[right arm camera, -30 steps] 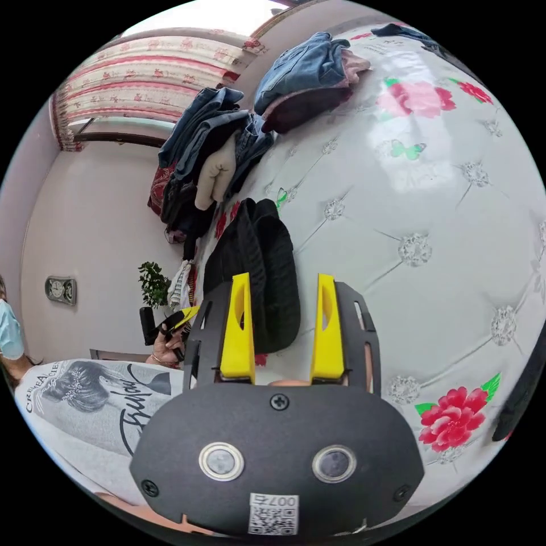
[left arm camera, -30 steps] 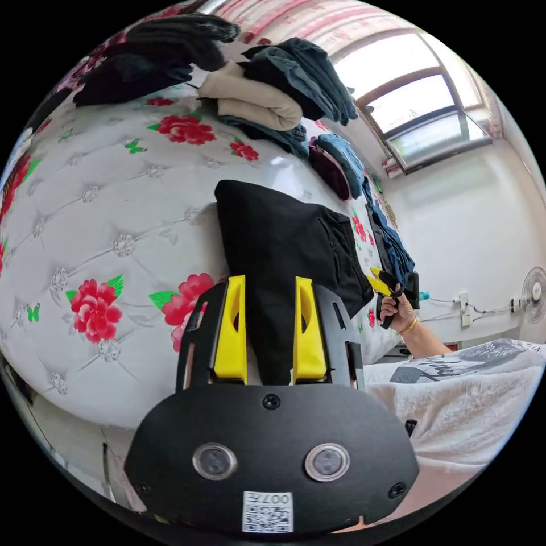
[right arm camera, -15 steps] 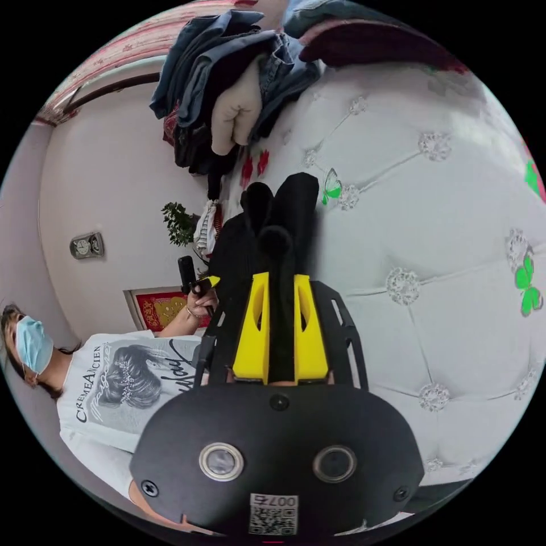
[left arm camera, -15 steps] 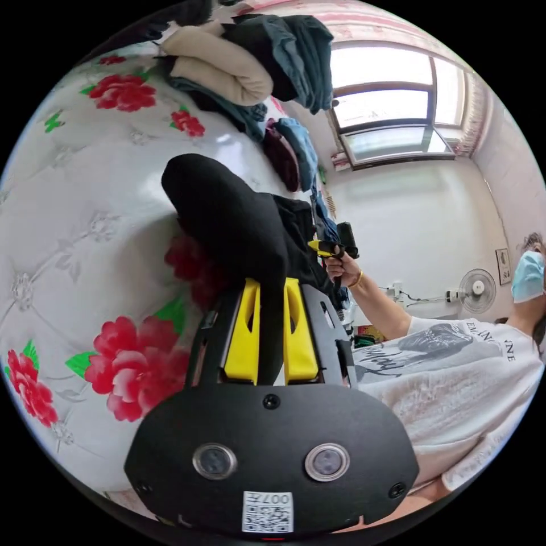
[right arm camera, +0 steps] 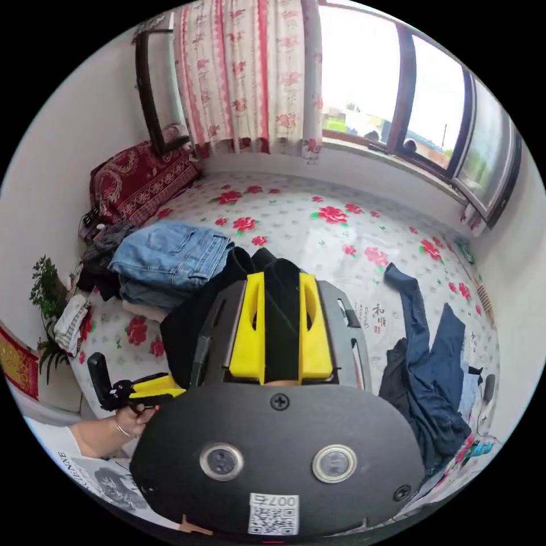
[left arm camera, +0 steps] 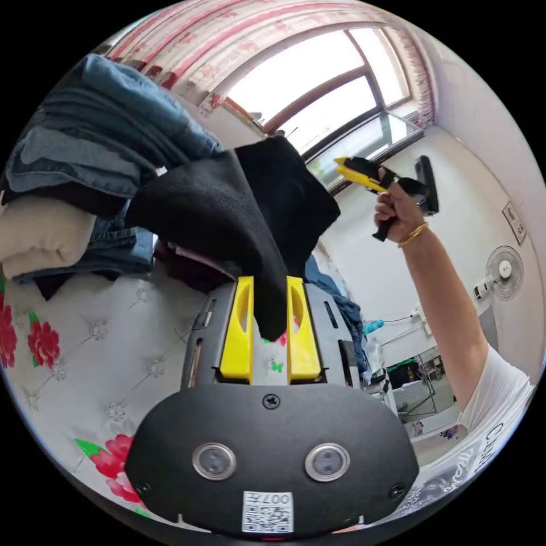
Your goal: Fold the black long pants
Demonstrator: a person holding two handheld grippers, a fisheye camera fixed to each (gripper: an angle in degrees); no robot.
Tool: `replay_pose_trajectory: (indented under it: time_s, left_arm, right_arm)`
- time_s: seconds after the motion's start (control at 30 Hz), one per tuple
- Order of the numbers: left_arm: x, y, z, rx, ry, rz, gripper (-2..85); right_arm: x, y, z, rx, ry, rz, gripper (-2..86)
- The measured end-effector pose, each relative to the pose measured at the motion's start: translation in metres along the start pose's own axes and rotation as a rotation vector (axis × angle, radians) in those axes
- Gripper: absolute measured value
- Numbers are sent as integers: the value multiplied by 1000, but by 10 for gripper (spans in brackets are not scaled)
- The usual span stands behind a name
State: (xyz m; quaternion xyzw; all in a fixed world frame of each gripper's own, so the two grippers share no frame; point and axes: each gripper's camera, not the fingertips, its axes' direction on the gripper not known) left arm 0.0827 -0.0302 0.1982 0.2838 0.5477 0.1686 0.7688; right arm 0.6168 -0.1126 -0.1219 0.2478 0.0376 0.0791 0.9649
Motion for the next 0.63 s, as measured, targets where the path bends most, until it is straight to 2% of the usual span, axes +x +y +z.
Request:
replay_pose_trajectory:
  time_s: [0.07,0.13,0.27,0.33,0.37,0.43,0.53,0.63]
  left_arm:
    - [-7,16,10,-66,-21,50,69]
    - [-9,49,14,-141,-115,113,69]
    - [-13,145,11,-397,-347,218,65]
    - [-10,181,4,-501,-444,260,61]
    - [-6,201,-2,-554,-505,281,58]
    - [1,221,-5,-633,-566,315,56]
    - [6,241,11,-749,-625,351,56]
    - [16,242,21,-746,-675,408,57]
  right_arm:
    - [8,37,31,-3,-177,36,74]
    - [13,129,96,-94,-376,48,74]
    - [13,319,179,-358,-406,118,74]
    - [23,430,171,-429,-342,182,73]
    - [28,452,161,-434,-319,200,73]
    - [58,514,103,-364,-183,299,76]
    - [119,557,25,-269,85,474,82]
    - [184,588,-25,-212,269,651,89]
